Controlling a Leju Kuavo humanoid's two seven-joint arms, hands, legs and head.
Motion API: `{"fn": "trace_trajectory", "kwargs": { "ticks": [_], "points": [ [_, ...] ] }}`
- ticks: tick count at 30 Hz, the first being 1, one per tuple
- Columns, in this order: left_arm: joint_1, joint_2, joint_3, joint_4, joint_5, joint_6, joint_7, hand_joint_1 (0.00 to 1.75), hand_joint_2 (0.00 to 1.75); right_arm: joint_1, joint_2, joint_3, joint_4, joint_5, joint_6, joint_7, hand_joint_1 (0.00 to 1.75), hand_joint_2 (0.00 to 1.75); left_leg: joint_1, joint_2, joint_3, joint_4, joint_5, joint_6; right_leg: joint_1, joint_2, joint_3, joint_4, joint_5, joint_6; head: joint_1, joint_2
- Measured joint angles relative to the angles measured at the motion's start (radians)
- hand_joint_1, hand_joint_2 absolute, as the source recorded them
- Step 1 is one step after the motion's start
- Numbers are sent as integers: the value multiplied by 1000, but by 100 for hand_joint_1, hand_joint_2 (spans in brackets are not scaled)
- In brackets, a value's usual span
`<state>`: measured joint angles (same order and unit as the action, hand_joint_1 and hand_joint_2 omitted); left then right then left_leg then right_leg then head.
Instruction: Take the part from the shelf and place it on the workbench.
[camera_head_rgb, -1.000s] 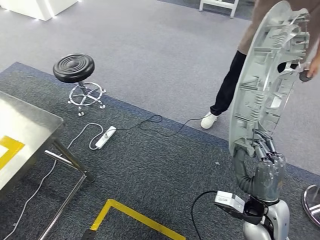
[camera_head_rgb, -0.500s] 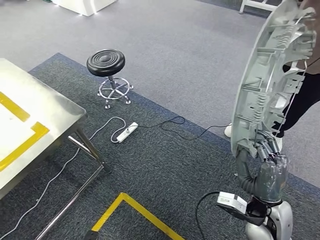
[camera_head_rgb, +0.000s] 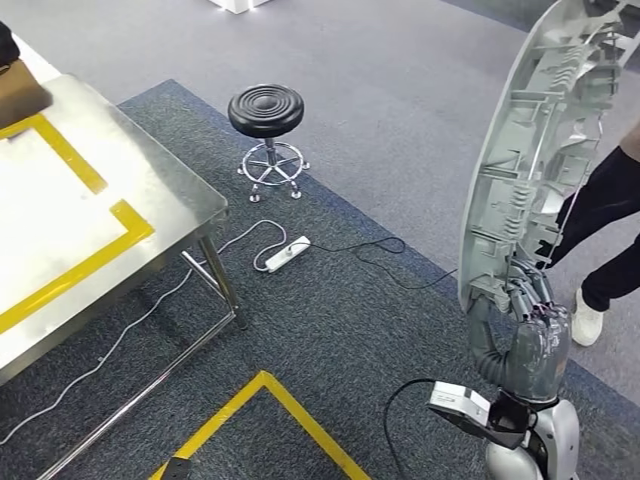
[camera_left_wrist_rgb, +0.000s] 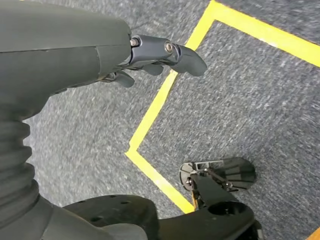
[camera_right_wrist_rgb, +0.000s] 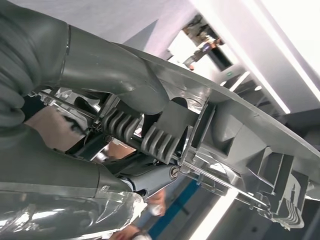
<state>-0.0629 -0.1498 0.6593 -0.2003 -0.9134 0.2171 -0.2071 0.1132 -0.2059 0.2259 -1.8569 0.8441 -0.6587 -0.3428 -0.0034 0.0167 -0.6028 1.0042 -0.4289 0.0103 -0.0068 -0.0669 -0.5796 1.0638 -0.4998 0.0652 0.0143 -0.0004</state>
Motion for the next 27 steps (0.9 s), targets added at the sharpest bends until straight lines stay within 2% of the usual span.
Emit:
{"fn": "trace_trajectory", "kwargs": {
  "ticks": [2,3,4,5,6,8,9,10,11,12,13,14,16,18,19,20,21,22,23,24,25,27],
  "points": [
    [-1,-1,0,0,0,0,0,0,175,2,0,0,-1,0,-1,0,175,175,4,-20,1,-1,1,7,-2,49,-51,113,-59,7,7,0],
    [-1,-2,0,0,-1,0,0,0,175,5,0,0,-1,0,-2,0,175,175,4,-30,1,-1,1,8,-2,59,-86,183,-88,9,9,0],
    [-1,-2,0,0,-1,0,0,0,175,8,0,0,-1,1,-2,-1,175,175,4,-42,1,-1,1,9,-3,64,-115,236,-104,10,10,0],
    [-1,-2,0,0,-1,0,0,0,175,11,0,0,-1,1,-2,-1,175,175,5,-53,2,-1,1,9,-3,65,-131,258,-102,12,10,0],
    [0,-1,0,0,-1,0,1,0,175,14,0,0,-1,2,-2,-2,175,175,6,-66,3,0,1,8,-5,65,-129,244,-81,13,10,0],
    [0,-1,1,0,-1,0,1,0,175,16,0,0,-1,2,-3,-2,175,175,10,-90,6,1,0,2,-13,78,-76,122,-7,17,10,0],
    [0,-1,1,0,-1,0,1,0,175,16,0,0,-2,2,-4,-2,175,175,12,-102,6,2,-1,-4,-17,99,-44,58,19,20,11,0],
    [-1,-1,1,0,-2,0,1,0,175,16,0,1,-3,2,-5,-2,175,175,13,-113,3,5,-1,-11,-22,121,-20,8,33,18,12,0],
    [-1,0,1,0,-3,1,1,0,175,18,0,1,-3,3,-6,-2,175,175,13,-123,-1,6,1,-18,-24,138,-7,-18,36,14,12,0],
    [0,1,1,0,-4,1,1,0,175,19,0,1,-4,3,-7,-3,175,175,13,-131,-5,5,5,-25,-24,145,-5,-23,32,6,13,0],
    [1,1,1,0,-4,1,1,0,175,21,0,1,-4,3,-8,-3,175,175,15,-141,-9,3,8,-32,-23,138,-5,-25,33,-5,13,0],
    [4,2,1,0,-5,2,1,0,175,22,0,1,-5,3,-8,-3,175,175,16,-139,-11,1,10,-37,-22,128,-5,-26,35,-14,12,0],
    [5,2,2,0,-5,1,2,0,175,21,0,0,-6,3,-9,-3,175,175,13,-98,-28,33,-12,-47,-22,107,-3,-28,37,-29,6,0],
    [2,2,2,0,-5,1,2,0,175,23,0,0,-8,3,-11,-3,175,175,10,-47,-82,144,-72,-52,-19,82,-2,-29,36,-39,-1,0],
    [0,2,2,0,-5,1,3,0,175,24,0,0,-8,3,-11,-3,175,175,10,-36,-116,212,-101,-53,-17,69,-2,-29,36,-41,-2,0],
    [-1,2,2,0,-4,1,3,0,175,25,0,0,-8,3,-11,-3,175,175,10,-32,-140,262,-116,-52,-15,56,-2,-29,35,-43,-2,0],
    [-1,1,2,0,-3,0,3,0,175,25,0,0,-8,3,-11,-3,175,175,10,-31,-149,280,-113,-50,-13,44,-1,-29,34,-44,-2,0],
    [-1,1,2,0,-3,0,3,0,175,25,0,0,-8,3,-11,-3,175,175,10,-30,-138,262,-93,-47,-12,33,0,-29,33,-44,-2,0],
    [-1,1,2,0,-3,0,3,0,175,25,0,0,-8,4,-11,-4,175,175,8,-23,-111,212,-62,-42,-10,22,2,-29,32,-43,-2,0],
    [-1,1,2,0,-4,0,3,0,175,25,0,0,-8,4,-11,-4,175,175,4,-2,-75,148,-31,-34,-9,12,5,-29,30,-41,-2,0],
    [-2,1,2,0,-4,0,3,0,175,24,0,0,-8,5,-11,-5,175,175,-2,21,-41,85,-12,-28,-5,3,6,-27,27,-37,-2,0],
    [-5,2,2,0,-6,0,2,0,175,23,0,0,-8,6,-11,-6,175,175,-10,52,-9,17,-2,-18,2,-15,8,-27,22,-28,-2,0]
  ]
}}
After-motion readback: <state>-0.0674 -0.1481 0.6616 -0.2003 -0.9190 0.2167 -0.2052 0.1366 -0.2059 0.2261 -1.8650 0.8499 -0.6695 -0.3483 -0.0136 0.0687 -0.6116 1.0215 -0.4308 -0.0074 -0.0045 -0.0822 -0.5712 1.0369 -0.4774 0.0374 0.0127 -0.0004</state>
